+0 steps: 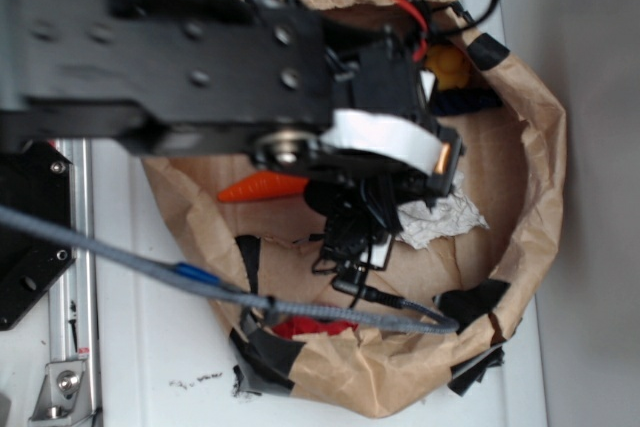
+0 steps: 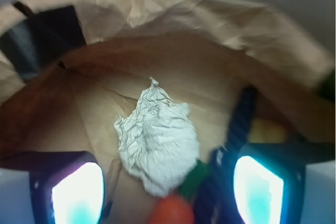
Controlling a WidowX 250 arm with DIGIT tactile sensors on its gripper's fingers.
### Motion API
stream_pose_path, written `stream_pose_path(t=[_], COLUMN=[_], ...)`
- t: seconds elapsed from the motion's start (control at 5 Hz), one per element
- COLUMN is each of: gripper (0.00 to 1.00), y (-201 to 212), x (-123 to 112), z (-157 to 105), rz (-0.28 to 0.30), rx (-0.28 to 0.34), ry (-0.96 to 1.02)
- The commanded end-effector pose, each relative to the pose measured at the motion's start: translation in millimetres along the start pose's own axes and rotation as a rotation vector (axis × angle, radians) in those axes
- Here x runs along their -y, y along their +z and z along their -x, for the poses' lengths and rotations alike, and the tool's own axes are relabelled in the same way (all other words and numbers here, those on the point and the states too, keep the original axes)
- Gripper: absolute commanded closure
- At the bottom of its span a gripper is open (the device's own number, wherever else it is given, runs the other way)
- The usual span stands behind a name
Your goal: Grab the white paper.
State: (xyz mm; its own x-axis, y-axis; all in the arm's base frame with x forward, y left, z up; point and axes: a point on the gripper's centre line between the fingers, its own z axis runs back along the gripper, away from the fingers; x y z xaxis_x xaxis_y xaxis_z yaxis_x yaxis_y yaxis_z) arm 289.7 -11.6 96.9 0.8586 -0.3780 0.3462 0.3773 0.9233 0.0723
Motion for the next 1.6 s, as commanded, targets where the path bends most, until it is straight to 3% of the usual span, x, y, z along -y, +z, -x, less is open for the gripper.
stream_pose_path(t=[0.0, 0.2, 0.4, 1.0, 1.2, 1.4], gripper=[0.00, 0.00, 1.00, 1.00, 1.00, 1.00], y=[-58, -76, -75, -18, 27, 78], x=[19, 13, -1, -10, -14, -14], z=[-3, -6, -12, -23, -25, -28], rz=[-0.071, -0.221, -0.189, -0.085, -0.098, -0.098], rx=[-0.052, -0.118, -0.133, -0.162, -0.161, -0.094], ry=[-0.093, -0.100, -0.020, 0.075, 0.129, 0.172])
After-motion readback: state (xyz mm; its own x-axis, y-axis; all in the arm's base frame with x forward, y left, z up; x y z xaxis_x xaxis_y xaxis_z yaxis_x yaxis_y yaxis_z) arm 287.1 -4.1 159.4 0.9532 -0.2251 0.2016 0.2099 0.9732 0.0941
